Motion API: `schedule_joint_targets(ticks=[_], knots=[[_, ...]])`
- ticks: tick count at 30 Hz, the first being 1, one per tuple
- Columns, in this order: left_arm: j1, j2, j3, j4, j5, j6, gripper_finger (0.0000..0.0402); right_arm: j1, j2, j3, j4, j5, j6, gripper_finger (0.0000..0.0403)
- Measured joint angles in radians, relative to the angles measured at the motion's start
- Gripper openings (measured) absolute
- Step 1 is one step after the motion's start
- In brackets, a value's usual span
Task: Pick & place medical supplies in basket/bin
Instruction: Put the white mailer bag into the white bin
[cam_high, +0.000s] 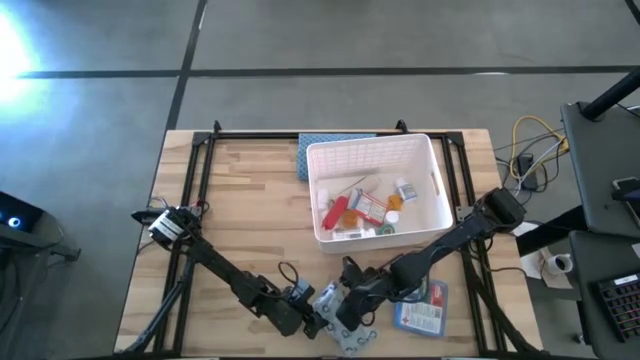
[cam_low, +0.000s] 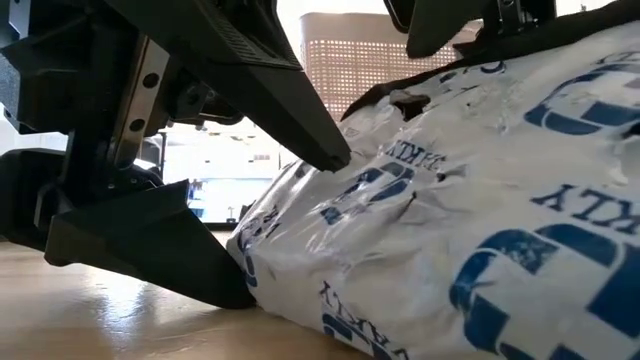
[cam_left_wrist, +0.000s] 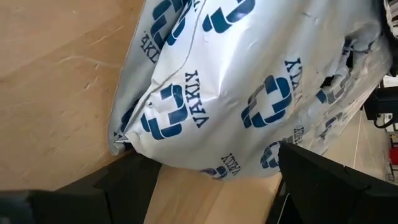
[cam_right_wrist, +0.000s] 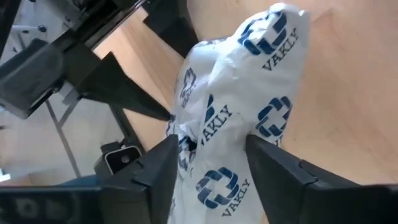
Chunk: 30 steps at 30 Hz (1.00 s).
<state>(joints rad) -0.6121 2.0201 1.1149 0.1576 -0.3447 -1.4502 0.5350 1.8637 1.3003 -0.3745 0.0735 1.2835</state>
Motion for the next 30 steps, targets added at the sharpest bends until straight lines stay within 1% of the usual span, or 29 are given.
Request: schedule_joint_targets(ticks=[8,16,21,24,27,30], knots=[[0.0,-0.007,-0.001,0.012,0.001,0.0,0.0308,0.0,0.0,0.0,-0.014,0.011,-0.028,0.0112],[0.002,-0.02,-0.002,0.031,0.001,0.0,0.0308,0.002,0.0,-0.007,-0.094,0.033,-0.083,0.0017],[0.002,-0.023,-0.002,0.034,0.0,0.001,0.0308,0.002,0.0,-0.006,-0.097,0.046,-0.102,0.0009],[0.002,-0.033,-0.002,0.031,-0.001,0.001,0.0308,0.001,-0.005,0.018,-0.109,0.051,-0.124,0.0008],[0.0,-0.06,-0.005,0.014,-0.043,0.013,0.0308,0.001,-0.009,0.076,-0.173,0.058,-0.149,0.0008],[-0.02,-0.118,-0.005,-0.017,-0.103,0.051,0.0308,0.005,-0.01,0.164,-0.26,0.062,-0.189,0.0008]])
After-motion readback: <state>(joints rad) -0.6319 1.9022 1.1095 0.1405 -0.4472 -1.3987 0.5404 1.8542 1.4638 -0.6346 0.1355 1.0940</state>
